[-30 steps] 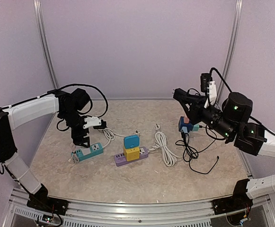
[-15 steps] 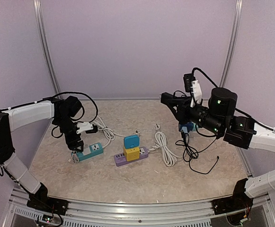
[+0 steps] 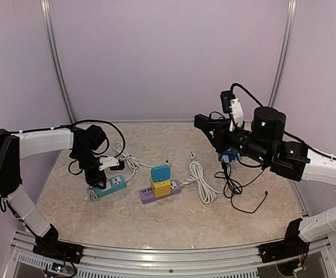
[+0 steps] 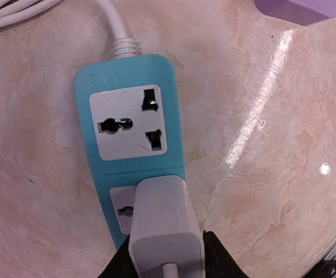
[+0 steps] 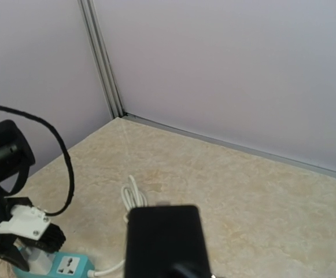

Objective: Insert the plug
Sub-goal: Move the socket to the center of the board.

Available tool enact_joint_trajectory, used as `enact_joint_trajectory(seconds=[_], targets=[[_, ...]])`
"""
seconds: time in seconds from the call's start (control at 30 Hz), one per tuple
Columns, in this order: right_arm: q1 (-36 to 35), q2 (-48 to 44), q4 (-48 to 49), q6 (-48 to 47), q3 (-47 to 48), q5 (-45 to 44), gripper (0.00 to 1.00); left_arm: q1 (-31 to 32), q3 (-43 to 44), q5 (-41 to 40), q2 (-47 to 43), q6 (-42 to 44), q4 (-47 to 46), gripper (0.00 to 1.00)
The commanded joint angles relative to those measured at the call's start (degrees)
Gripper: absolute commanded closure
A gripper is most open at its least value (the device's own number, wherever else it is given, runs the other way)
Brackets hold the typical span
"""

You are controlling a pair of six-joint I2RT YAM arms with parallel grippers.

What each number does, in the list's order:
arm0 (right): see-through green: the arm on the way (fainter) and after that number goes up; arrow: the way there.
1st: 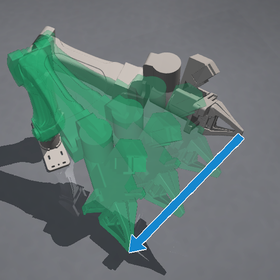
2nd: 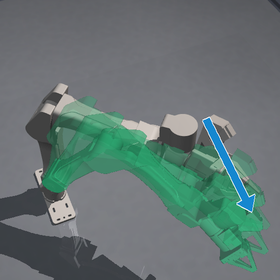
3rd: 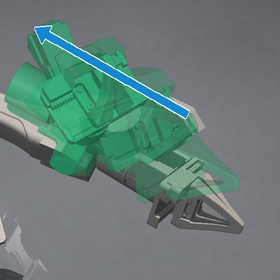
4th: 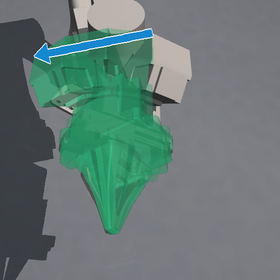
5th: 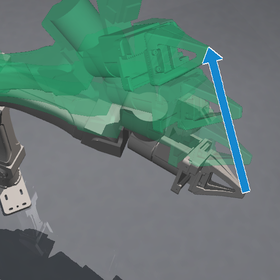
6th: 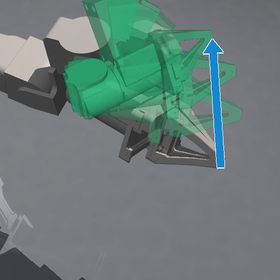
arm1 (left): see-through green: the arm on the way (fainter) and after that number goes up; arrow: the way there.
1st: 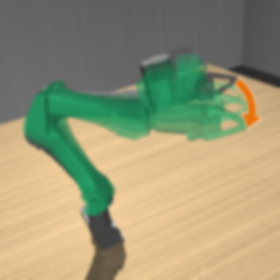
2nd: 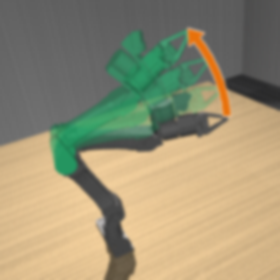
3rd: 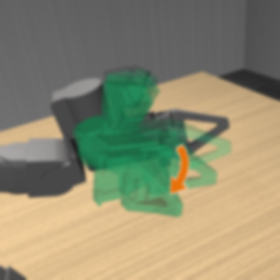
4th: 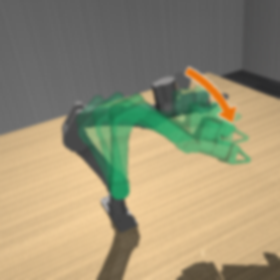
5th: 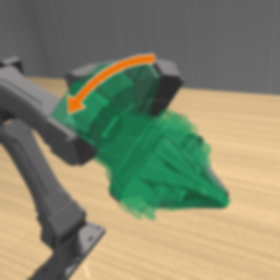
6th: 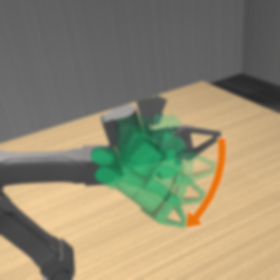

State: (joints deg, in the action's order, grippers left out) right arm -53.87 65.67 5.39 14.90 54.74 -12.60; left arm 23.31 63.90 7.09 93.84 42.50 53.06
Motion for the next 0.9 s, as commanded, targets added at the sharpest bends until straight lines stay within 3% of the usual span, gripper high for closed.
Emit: enact_joint_trajectory(seconds=[0.0, 0.2, 0.53, 0.67, 0.77, 0.87], targets=[[0.3, -1.3, -0.7, 0.7, 1.1, 0.4, 1.0, 1.2, -1.2, 1.9, -0.4, 0.7, 0.3, 0.72], [0.4, -1.4, -3.3, 1.3, 1.5, 1.2, 1.0, 5.5, -5.3, 3.3, -2.8, 3.1, 3.9, 0.87], [-0.8, 3.4, -18.1, -1.8, 9.0, 8.9, 1.0, 14.9, -13.1, 10.7, -8.2, 8.3, 12.0, 0.86], [-3.7, 6.4, -20.9, -4.6, 12.2, 10.0, 1.0, 16.6, -14.0, 9.3, -9.6, 8.3, 10.8, 0.75], [-5.6, 9.0, -23.0, -7.4, 15.1, 12.3, 1.0, 16.2, -12.0, 6.3, -10.7, 7.7, 10.8, 0.46], [-7.5, 12.8, -26.3, -11.6, 19.4, 16.2, 1.0, 13.3, -7.2, 5.8, -13.1, 7.2, 13.2, 0.31]])
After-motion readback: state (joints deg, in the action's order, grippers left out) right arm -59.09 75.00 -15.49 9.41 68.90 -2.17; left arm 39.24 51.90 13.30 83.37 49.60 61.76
